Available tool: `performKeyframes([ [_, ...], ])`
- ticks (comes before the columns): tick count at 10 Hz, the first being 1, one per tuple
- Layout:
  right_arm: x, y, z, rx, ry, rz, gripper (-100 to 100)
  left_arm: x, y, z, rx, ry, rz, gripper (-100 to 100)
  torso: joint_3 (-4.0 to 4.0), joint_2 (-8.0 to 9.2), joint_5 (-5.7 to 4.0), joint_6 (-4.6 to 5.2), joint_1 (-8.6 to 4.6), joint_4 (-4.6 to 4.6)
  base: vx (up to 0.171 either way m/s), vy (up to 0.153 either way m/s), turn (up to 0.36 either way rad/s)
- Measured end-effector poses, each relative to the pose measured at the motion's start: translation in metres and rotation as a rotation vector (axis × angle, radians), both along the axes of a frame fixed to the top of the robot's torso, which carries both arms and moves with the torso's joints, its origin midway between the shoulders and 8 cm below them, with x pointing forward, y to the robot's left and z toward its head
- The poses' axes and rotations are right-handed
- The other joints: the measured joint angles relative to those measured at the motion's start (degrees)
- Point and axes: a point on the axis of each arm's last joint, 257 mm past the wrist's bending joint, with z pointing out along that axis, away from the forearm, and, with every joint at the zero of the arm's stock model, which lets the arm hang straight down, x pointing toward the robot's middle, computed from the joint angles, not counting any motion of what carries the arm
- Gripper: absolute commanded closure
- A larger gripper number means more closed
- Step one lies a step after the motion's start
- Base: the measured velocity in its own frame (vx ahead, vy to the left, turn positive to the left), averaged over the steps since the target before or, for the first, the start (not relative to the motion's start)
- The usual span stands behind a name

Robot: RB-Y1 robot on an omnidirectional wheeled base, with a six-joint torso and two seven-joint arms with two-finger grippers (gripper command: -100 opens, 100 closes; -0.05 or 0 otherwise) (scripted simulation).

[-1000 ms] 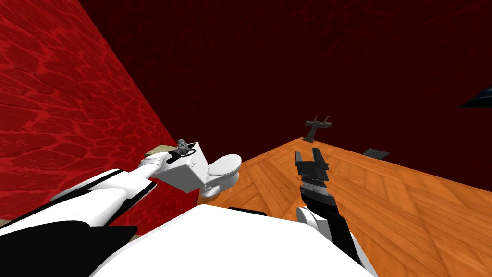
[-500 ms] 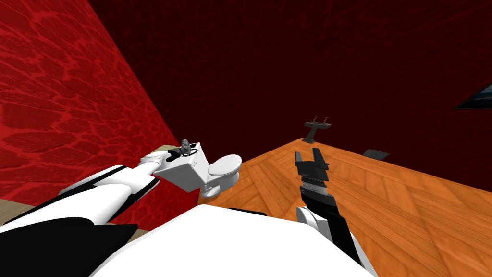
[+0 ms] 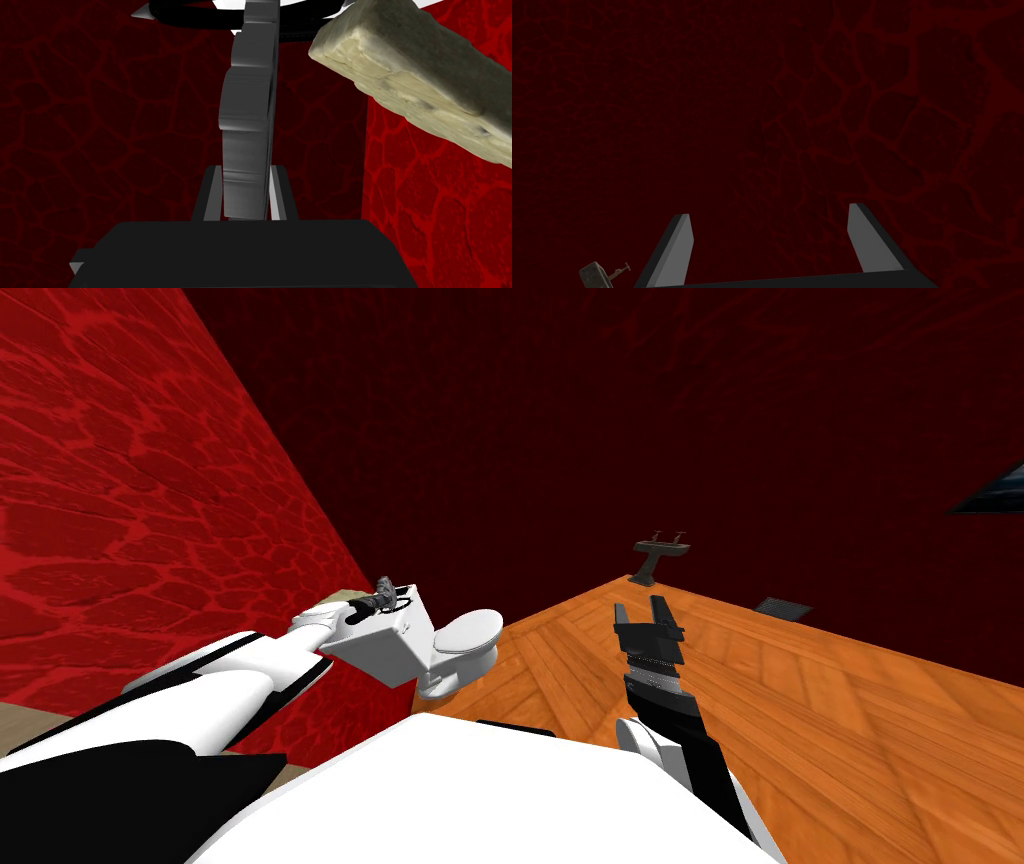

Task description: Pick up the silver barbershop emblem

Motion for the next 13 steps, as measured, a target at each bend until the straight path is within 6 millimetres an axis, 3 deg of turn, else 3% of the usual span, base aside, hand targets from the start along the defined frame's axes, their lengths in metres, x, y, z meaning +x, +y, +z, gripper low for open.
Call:
performKeyframes([
  [4, 0.0, 0.0, 0.0, 0.0, 0.0, 0.0, 0, -0.007, -0.01, -0.006, -0.005, -0.027, -0.037, 100, -0.29, -0.49, 0.13, -0.29, 0.42, -0.13, 0.155, 0.018, 0.189],
  [7, 0.0, 0.0, 0.0, 0.0, 0.0, 0.0, 0, -0.017, -0.012, -0.013, 0.004, -0.017, -0.061, 100, -0.29, -0.36, 0.4, -0.13, 0.91, -0.21, 0.029, 0.009, 0.011],
  [13, 0.0, 0.0, 0.0, 0.0, 0.0, 0.0, 0, -0.029, -0.033, -0.016, 0.002, -0.036, -0.119, 100, -0.44, -0.68, 0.31, -0.54, 1.26, -0.24, 0.122, 0.001, 0.164],
])
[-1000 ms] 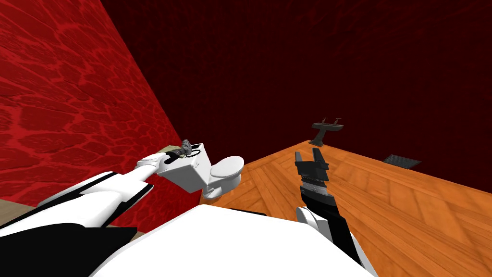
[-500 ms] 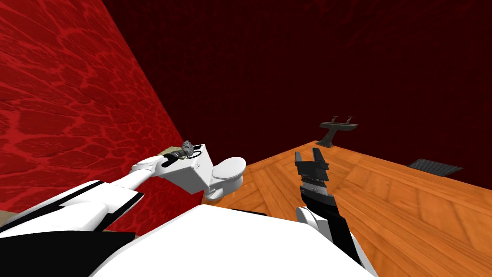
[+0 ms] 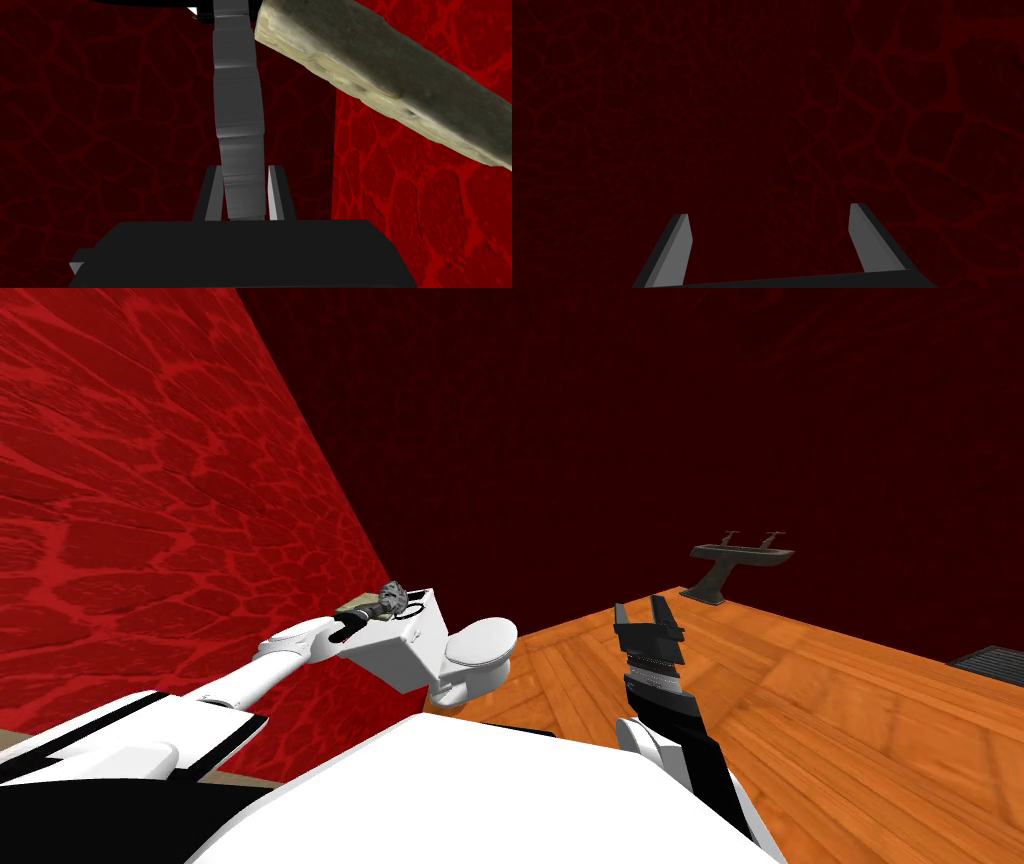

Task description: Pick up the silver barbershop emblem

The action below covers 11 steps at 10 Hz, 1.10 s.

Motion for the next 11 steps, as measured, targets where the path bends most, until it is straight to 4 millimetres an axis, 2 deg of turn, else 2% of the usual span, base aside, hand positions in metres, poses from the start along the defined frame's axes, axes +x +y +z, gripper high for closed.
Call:
performKeyframes([
  [2, 0.0, 0.0, 0.0, 0.0, 0.0, 0.0, 0, -0.007, -0.007, -0.004, 0.003, 0.005, -0.02, 100, 0.02, 0.05, -0.03, -0.11, 0.36, 0.03, 0.057, 0.006, 0.012],
  [3, 0.0, 0.0, 0.0, 0.0, 0.0, 0.0, 0, -0.01, -0.013, -0.007, 0.006, 0.013, -0.034, 100, 0.15, 0.28, -0.03, -0.07, 0.43, 0.08, 0.114, 0.032, 0.27],
  [5, 0.0, 0.0, 0.0, 0.0, 0.0, 0.0, 0, -0.017, -0.02, -0.001, 0.005, -0.004, -0.052, 100, 0.05, 0.03, -0.13, -0.42, 0.59, 0.08, 0.127, -0.008, 0.121],
  [7, 0.0, 0.0, 0.0, 0.0, 0.0, 0.0, 0, -0.023, -0.031, -0.007, 0.011, 0.011, -0.082, 100, 0.18, 0.31, -0.11, -0.29, 0.64, 0.11, 0.015, 0.001, -0.005],
  [9, 0.0, 0.0, 0.0, 0.0, 0.0, 0.0, 0, -0.024, -0.037, 0.0, 0.011, -0.004, -0.095, 100, 0.07, 0.07, -0.16, -0.45, 0.65, 0.09, 0.151, -0.003, 0.258],
  [11, 0.0, 0.0, 0.0, 0.0, 0.0, 0.0, 0, -0.034, -0.044, 0.0, 0.014, 0.002, -0.112, 100, -0.02, -0.03, -0.15, -0.29, 0.73, 0.04, 0.059, -0.012, -0.012],
])
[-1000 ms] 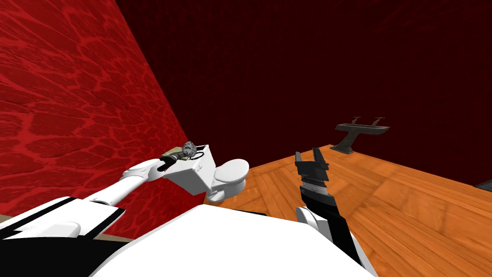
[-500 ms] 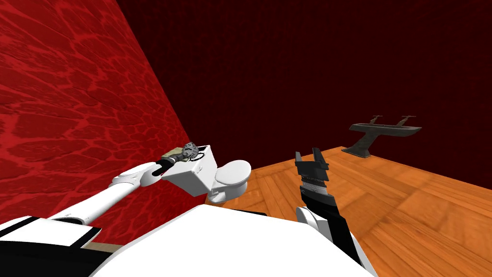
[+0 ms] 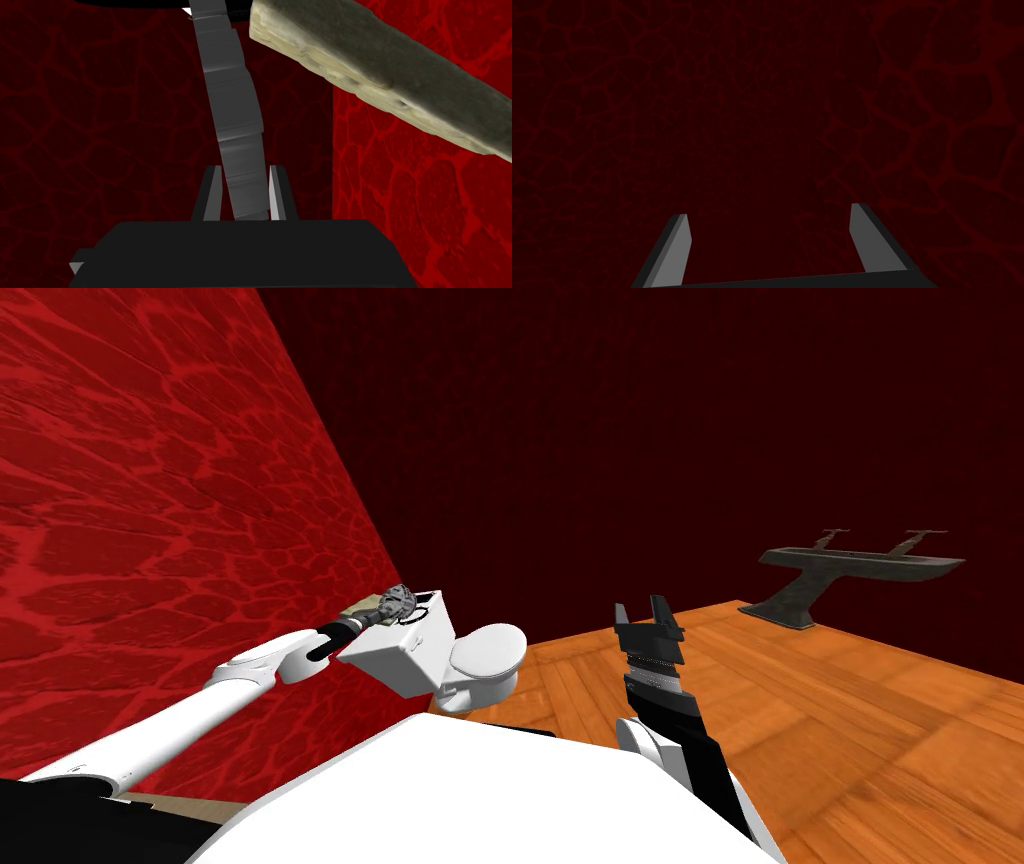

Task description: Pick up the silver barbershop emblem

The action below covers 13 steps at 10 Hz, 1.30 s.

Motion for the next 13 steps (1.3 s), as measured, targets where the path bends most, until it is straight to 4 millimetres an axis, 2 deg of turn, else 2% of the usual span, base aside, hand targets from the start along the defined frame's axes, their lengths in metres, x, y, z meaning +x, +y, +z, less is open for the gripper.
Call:
performKeyframes([
  [1, 0.0, 0.0, 0.0, 0.0, 0.0, 0.0, 0, -0.002, -0.007, -0.003, 0.0, 0.008, -0.017, 100, 0.11, 0.19, -0.01, 0.02, 0.02, 0.04, -0.007, -0.002, -0.012],
  [3, 0.0, 0.0, 0.0, 0.0, 0.0, 0.0, 0, -0.005, -0.016, 0.004, -0.001, -0.006, -0.034, 100, 0.04, -0.01, -0.12, -0.26, -0.08, 0.06, 0.173, -0.024, 0.297],
  [6, 0.0, 0.0, 0.0, 0.0, 0.0, 0.0, 0, -0.018, -0.031, 0.001, 0.003, 0.011, -0.067, 100, 0.12, 0.22, -0.08, 0.08, -0.06, 0.05, 0.026, 0.001, -0.028],
  [7, 0.0, 0.0, 0.0, 0.0, 0.0, 0.0, 0, -0.015, -0.04, 0.002, 0.002, 0.008, -0.083, 100, 0.19, 0.34, -0.05, 0.13, -0.09, 0.06, 0.122, 0.01, 0.314],
  [8, 0.0, 0.0, 0.0, 0.0, 0.0, 0.0, 0, -0.018, -0.041, 0.009, 0.004, -0.004, -0.086, 100, 0.05, 0.03, -0.12, -0.13, -0.08, 0.04, 0.181, -0.035, 0.249],
  [9, 0.0, 0.0, 0.0, 0.0, 0.0, 0.0, 0, -0.021, -0.042, 0.013, 0.009, -0.005, -0.089, 100, -0.1, -0.19, -0.09, 0.06, -0.23, -0.04, 0.094, -0.038, 0.004],
  [12, 0.0, 0.0, 0.0, 0.0, 0.0, 0.0, 0, -0.029, -0.062, 0.006, 0.004, 0.016, -0.128, 100, 0.11, 0.26, 0.02, 0.23, -0.24, -0.01, -0.004, -0.003, -0.026],
  [13, 0.0, 0.0, 0.0, 0.0, 0.0, 0.0, 0, -0.028, -0.067, 0.007, 0.003, 0.014, -0.138, 100, 0.16, 0.34, 0.04, 0.21, -0.25, 0.0, 0.125, -0.049, 0.319],
])
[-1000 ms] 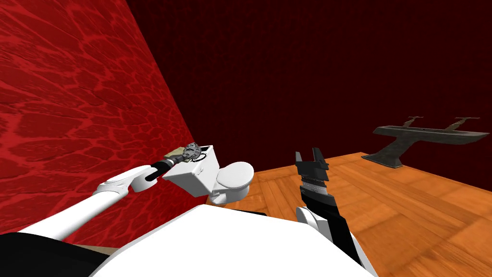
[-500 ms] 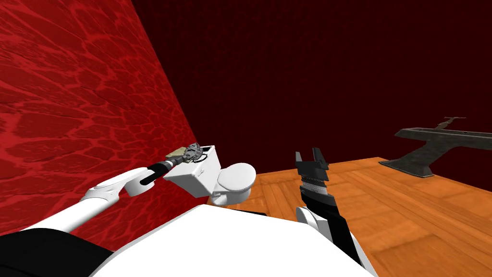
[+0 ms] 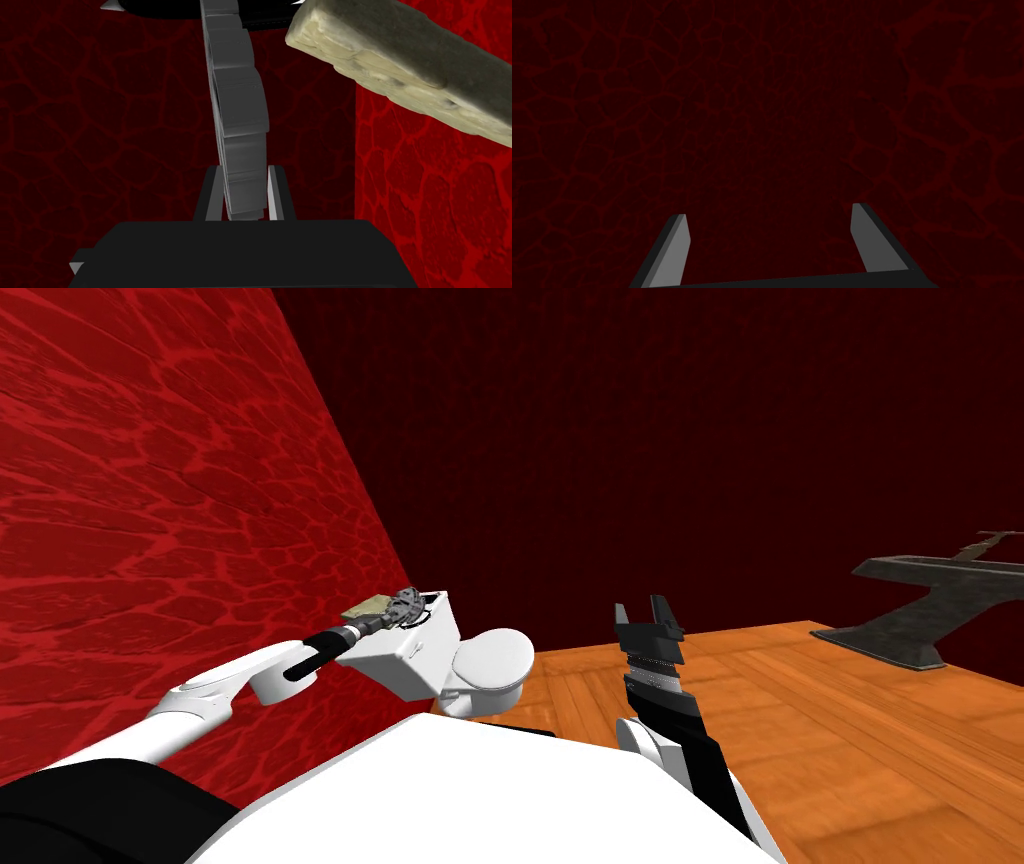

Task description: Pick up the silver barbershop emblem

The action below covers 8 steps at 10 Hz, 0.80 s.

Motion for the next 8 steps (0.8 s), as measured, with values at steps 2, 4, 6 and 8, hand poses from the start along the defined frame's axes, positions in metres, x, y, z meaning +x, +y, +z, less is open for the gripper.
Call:
performKeyframes([
  [2, 0.0, 0.0, 0.0, 0.0, 0.0, 0.0, 0, -0.009, -0.005, 0.013, 0.007, -0.01, -0.009, 100, -0.24, -0.44, -0.08, -0.1, -0.25, -0.08, 0.14, -0.036, 0.123],
  [4, 0.0, 0.0, 0.0, 0.0, 0.0, 0.0, 0, -0.018, -0.023, 0.006, 0.001, 0.01, -0.038, 100, -0.09, -0.16, -0.01, 0.04, -0.09, -0.03, 0.086, 0.006, 0.121],
  [6, 0.0, 0.0, 0.0, 0.0, 0.0, 0.0, 0, -0.026, -0.029, 0.017, 0.01, 0.004, -0.053, 100, -0.23, -0.39, -0.03, -0.06, -0.29, -0.09, 0.11, -0.051, 0.134],
  [8, 0.0, 0.0, 0.0, 0.0, 0.0, 0.0, 0, -0.037, -0.042, 0.015, 0.007, 0.026, -0.073, 100, -0.14, -0.11, 0.21, 0.19, -0.35, -0.17, 0.01, 0.008, -0.022],
])
